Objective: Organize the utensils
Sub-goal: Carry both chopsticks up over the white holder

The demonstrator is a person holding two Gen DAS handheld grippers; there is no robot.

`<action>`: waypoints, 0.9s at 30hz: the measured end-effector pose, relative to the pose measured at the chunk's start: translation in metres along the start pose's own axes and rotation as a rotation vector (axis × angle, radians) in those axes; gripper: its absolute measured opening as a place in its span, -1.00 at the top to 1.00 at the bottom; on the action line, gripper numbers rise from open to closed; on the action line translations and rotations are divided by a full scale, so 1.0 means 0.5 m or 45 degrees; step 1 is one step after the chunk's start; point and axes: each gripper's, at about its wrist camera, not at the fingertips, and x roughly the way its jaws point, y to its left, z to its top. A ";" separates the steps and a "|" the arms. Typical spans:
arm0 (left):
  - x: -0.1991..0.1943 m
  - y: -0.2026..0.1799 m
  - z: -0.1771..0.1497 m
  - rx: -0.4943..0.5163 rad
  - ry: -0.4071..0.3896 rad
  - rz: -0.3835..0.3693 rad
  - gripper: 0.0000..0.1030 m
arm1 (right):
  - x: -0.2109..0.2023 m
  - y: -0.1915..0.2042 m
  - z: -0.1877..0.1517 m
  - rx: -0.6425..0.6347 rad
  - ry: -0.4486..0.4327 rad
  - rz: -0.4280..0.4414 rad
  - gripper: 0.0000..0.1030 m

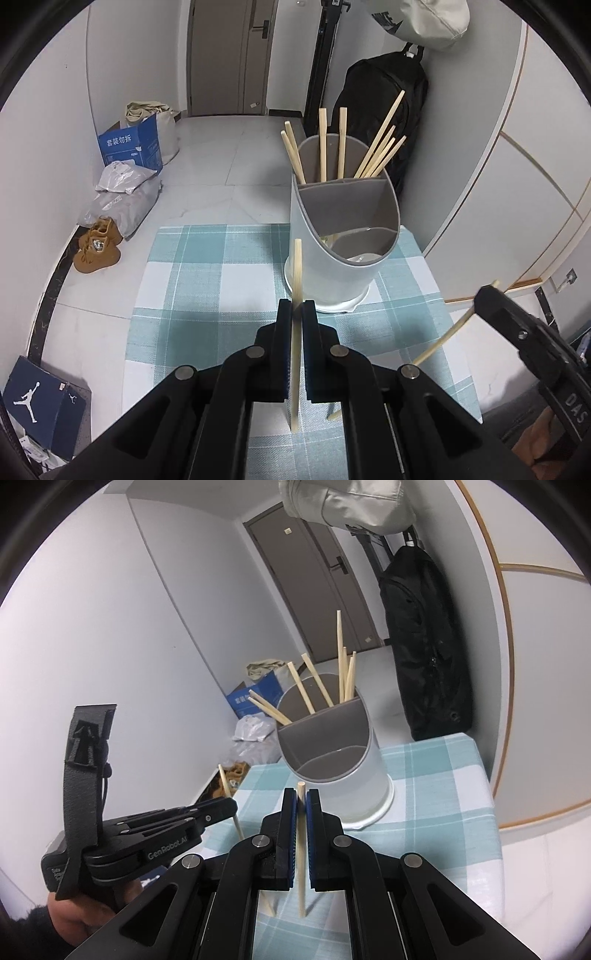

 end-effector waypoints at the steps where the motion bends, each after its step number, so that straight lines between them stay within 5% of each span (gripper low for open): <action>1: -0.004 -0.001 0.001 0.009 -0.005 0.001 0.97 | 0.001 0.001 0.001 0.007 0.000 0.000 0.92; 14: -0.076 -0.005 0.061 0.039 -0.074 -0.050 0.97 | -0.020 0.014 0.056 0.024 -0.056 0.015 0.92; 27: -0.144 -0.020 0.230 0.022 -0.183 -0.094 0.97 | -0.081 0.015 0.275 0.032 -0.223 0.037 0.92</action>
